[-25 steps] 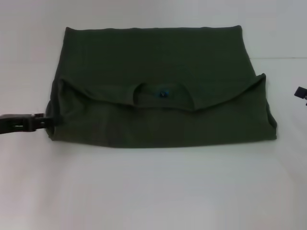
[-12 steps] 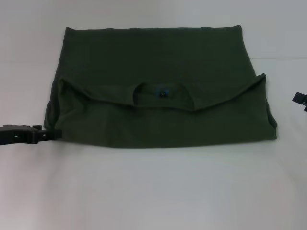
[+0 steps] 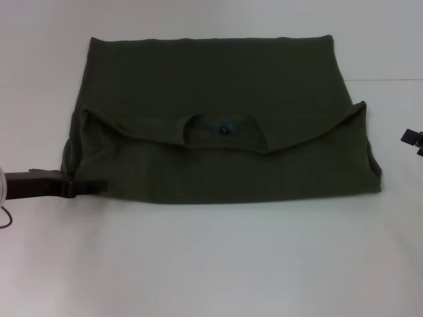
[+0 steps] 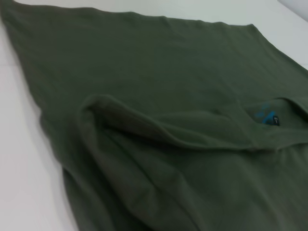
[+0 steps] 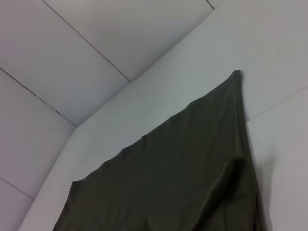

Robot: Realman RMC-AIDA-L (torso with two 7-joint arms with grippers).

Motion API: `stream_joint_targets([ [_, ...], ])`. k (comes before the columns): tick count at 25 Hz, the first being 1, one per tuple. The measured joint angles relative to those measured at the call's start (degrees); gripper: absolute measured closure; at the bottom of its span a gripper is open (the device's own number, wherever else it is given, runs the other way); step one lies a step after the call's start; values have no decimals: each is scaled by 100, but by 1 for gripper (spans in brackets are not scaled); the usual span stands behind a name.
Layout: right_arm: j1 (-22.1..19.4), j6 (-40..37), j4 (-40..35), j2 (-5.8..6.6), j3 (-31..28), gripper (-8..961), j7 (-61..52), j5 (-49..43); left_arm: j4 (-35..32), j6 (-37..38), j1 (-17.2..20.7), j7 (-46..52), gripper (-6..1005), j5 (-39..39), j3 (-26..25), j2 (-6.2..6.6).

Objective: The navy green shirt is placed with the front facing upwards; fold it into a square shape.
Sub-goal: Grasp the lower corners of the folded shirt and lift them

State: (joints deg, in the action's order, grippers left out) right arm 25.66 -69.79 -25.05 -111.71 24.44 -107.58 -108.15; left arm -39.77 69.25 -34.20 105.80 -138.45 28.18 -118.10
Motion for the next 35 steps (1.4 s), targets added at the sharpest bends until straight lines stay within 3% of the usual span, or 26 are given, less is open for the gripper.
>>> stream_joint_targets([
  [9,0,36,0,2,-9,142,0,-22,14,41,-6,156,233,-3,85,5],
  [23,20,32,0,-6,-1,142,-39,-22,13,-213,-13,55,658,-23,183,-1],
  [29,48,-20,0,14,0,142,-90,-22,67,-181,-61,52,900,-40,204,11],
  [35,182,-452,-406,204,249,142,-1206,-248,72,-138,-84,50,970,-42,208,48],
])
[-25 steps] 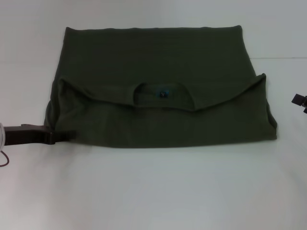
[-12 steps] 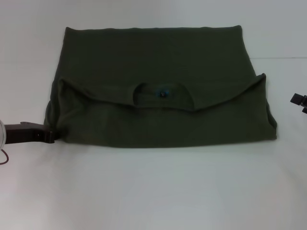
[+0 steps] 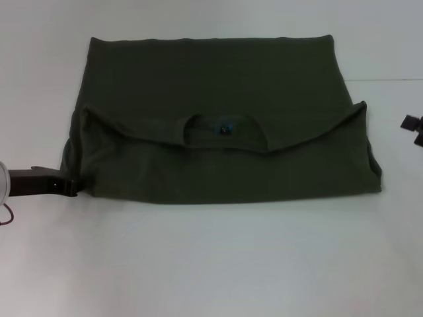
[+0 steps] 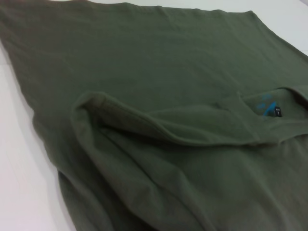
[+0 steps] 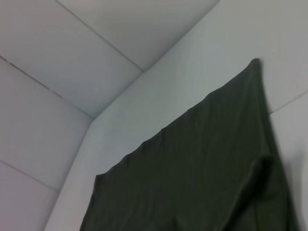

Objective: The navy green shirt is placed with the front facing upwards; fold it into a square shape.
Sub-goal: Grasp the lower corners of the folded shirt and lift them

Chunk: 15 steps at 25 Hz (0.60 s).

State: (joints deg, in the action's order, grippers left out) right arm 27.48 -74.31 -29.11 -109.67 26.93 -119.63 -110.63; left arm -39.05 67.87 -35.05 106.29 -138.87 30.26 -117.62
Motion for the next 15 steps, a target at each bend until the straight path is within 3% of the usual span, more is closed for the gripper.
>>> stream_joint_targets([
  [5,366,-466,-784,339,541,144,-1852,-821,-18,35,-20,-2,967,0,-3,13],
  [9,805,-819,-888,632,710,146,-2861,-1840,-22,35,-28,-5,966,0,-3,13],
  [12,1120,-1011,-988,658,728,146,-3189,-2734,-22,34,-42,-47,965,0,-3,13],
  [15,1406,-1036,-958,571,758,147,-3272,-3504,-11,33,-54,-79,963,6,1,12],
])
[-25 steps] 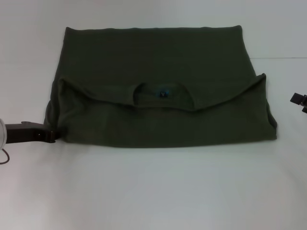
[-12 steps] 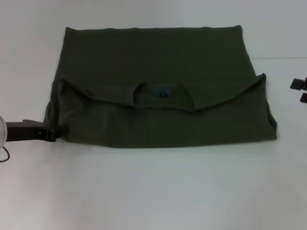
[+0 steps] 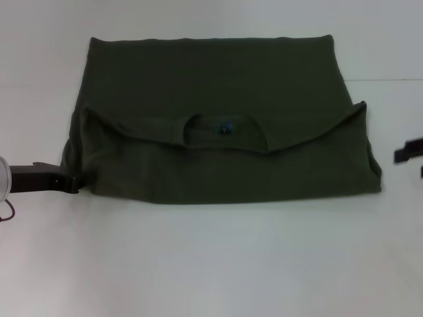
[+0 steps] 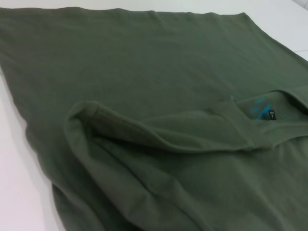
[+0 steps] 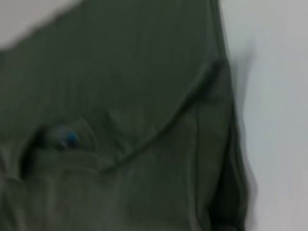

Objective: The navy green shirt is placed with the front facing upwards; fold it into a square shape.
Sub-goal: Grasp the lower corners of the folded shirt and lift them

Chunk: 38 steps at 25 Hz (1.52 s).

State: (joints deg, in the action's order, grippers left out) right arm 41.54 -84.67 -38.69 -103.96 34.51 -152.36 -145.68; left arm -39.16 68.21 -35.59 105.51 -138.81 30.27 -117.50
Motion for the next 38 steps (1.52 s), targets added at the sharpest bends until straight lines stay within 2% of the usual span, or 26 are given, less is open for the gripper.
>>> stream_joint_targets([
  [4,150,255,233,-185,126,147,28,-236,14,-2,-1,-2,962,14,13,-5],
  [7,182,586,411,-253,192,148,44,-236,28,-11,-8,1,960,0,51,-14],
  [17,297,932,526,-351,189,149,71,-129,94,-59,2,7,956,5,58,-43],
  [27,384,1321,620,-559,245,151,132,-140,93,-63,-15,5,952,25,57,-44],
  [38,398,1613,849,-609,326,150,191,-145,93,-67,-45,5,947,34,65,-44],
])
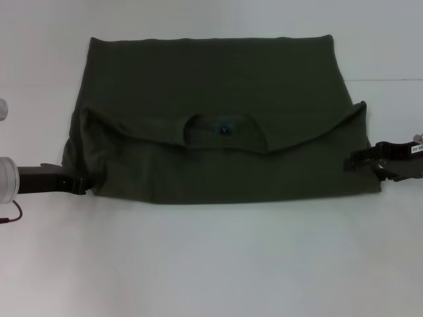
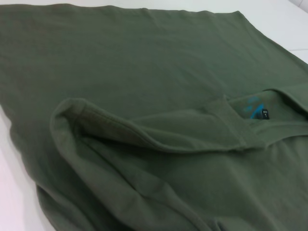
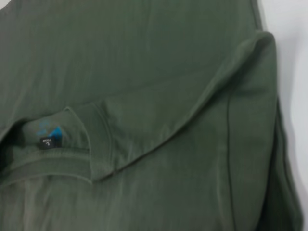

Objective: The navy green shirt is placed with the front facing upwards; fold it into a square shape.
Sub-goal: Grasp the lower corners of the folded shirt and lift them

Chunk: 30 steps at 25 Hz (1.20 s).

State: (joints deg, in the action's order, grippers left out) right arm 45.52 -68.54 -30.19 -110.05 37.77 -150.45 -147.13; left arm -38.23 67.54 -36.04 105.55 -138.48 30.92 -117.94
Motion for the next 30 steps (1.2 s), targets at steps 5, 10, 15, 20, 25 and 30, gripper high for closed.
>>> stream_joint_targets([
  [5,4,37,36,-69,3,150,18,-14,0,0,-11,0,945,3,2,0],
  [10,20,50,59,-116,2,150,24,-18,0,2,-18,0,943,5,2,0],
  [15,20,60,59,-145,-14,171,69,5,0,5,-18,0,941,5,2,0],
  [20,23,60,59,-159,-37,226,74,12,9,5,-31,0,939,5,10,-4],
  [25,16,62,58,-159,-11,281,56,16,56,2,-61,0,937,5,11,-7],
  [30,-1,69,40,-157,-1,449,119,-17,60,-6,-70,-4,935,5,11,-9],
])
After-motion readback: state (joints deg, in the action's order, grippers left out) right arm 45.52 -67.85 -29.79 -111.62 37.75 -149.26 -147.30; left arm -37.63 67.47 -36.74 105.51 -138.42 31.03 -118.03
